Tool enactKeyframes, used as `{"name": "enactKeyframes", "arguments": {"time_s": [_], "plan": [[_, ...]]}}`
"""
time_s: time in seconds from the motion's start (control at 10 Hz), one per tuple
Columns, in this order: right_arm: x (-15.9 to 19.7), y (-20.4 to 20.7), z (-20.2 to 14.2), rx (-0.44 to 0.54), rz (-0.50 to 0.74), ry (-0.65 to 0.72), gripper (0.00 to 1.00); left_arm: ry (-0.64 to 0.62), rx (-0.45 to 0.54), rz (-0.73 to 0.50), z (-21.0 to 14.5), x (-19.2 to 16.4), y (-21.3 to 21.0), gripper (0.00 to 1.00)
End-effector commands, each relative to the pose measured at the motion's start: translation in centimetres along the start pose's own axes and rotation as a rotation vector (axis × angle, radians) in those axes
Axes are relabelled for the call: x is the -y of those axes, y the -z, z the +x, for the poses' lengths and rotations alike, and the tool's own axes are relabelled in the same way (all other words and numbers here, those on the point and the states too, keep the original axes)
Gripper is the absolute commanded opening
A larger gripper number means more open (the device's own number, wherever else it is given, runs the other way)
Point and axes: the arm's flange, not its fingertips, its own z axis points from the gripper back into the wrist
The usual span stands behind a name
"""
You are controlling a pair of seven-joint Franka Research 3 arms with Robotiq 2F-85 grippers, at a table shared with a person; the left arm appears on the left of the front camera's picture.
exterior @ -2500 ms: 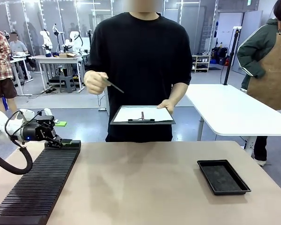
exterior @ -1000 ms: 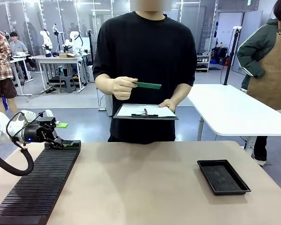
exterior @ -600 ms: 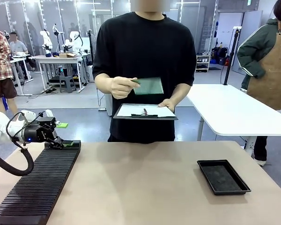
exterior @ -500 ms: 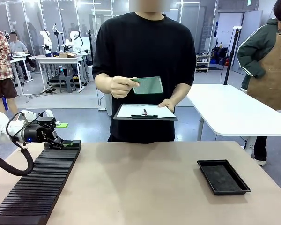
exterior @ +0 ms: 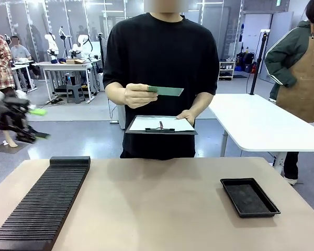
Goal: Inspect the PCB.
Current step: Pick up the Blank PCB that the human is holding.
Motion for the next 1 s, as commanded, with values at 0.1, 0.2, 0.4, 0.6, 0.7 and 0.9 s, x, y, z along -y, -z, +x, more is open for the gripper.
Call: {"name": "enactKeyframes", "arguments": {"time_s": [0.1,0.2,0.4,0.6,0.7,0.9], "plan": [[0.0,-0.1,0.1,0.005,0.009,-0.013,1.00,0.037,0.105,0.154,-6.5,3.9,-2.6,0.95],[0.0,-0.1,0.1,0.005,0.009,-0.013,1.00,0.046,0.120,0.186,-8.6,5.1,-3.1,0.95],[0.0,-0.1,0.1,0.005,0.009,-0.013,1.00,0.054,0.117,0.269,-11.7,6.5,-4.5,0.95],[0.0,-0.1,0.1,0.005,0.009,-0.013,1.00,0.037,0.153,0.313,-14.2,7.8,-5.4,0.95],[0.0,-0.1,0.1,0.005,0.009,-0.013,1.00,0.033,0.162,0.322,-14.8,7.6,-5.5,0.95],[0.0,-0.1,0.1,0.005,0.009,-0.013,1.00,0.083,0.202,0.248,-14.8,5.9,-5.4,0.95]]}}
